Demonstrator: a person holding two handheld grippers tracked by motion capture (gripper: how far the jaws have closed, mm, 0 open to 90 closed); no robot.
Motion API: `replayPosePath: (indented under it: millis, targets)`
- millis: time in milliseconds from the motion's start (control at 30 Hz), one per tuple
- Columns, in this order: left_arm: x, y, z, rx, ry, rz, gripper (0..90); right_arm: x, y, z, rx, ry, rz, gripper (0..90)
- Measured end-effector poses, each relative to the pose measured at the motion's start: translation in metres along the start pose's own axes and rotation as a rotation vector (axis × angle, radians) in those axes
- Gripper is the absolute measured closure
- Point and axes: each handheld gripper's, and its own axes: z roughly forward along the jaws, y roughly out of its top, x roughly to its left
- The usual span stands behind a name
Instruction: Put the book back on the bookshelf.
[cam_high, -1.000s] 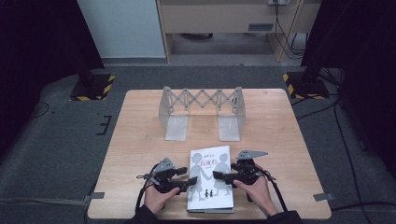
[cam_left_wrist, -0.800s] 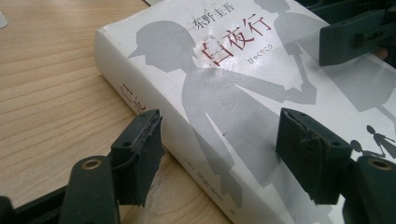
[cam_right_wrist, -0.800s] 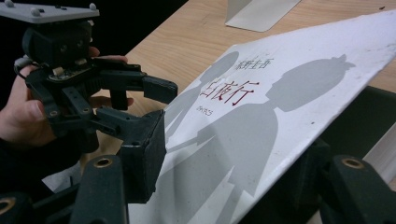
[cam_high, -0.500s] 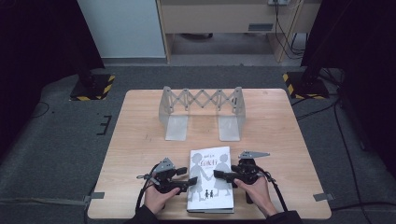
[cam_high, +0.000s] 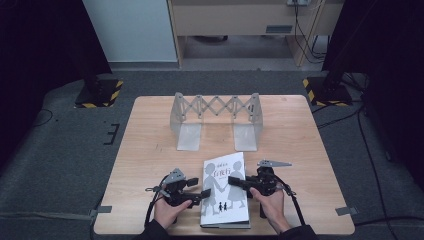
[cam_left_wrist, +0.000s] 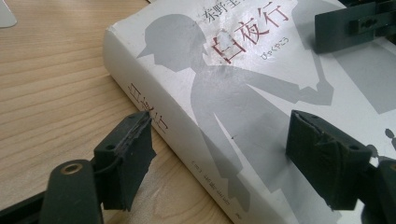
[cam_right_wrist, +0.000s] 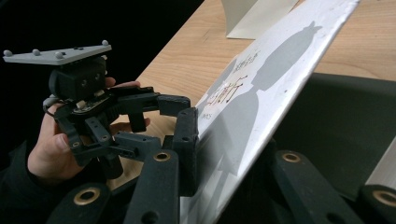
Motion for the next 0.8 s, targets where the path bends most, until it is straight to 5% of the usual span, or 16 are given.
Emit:
replayPosePath:
  millis: [367, 467, 567, 800]
  targets:
    - [-0.001, 0.001, 0.002, -0.053, -0.071, -0.031, 13.5, 0.008, 0.011, -0.011, -0.061, 0.085, -0.045, 74.5]
    - [-0.003, 0.000, 0.007, -0.050, -0.133, -0.030, 7.0, 0.012, 0.014, -0.015, -0.080, 0.121, -0.088, 74.5]
    - [-0.006, -0.002, 0.010, -0.046, -0.145, -0.012, 1.6, 0.013, 0.015, -0.017, -0.092, 0.139, -0.102, 74.4]
    - [-0.004, -0.005, 0.019, -0.042, -0.216, -0.043, 0.0, 0.011, 0.017, -0.021, -0.096, 0.170, -0.123, 74.3]
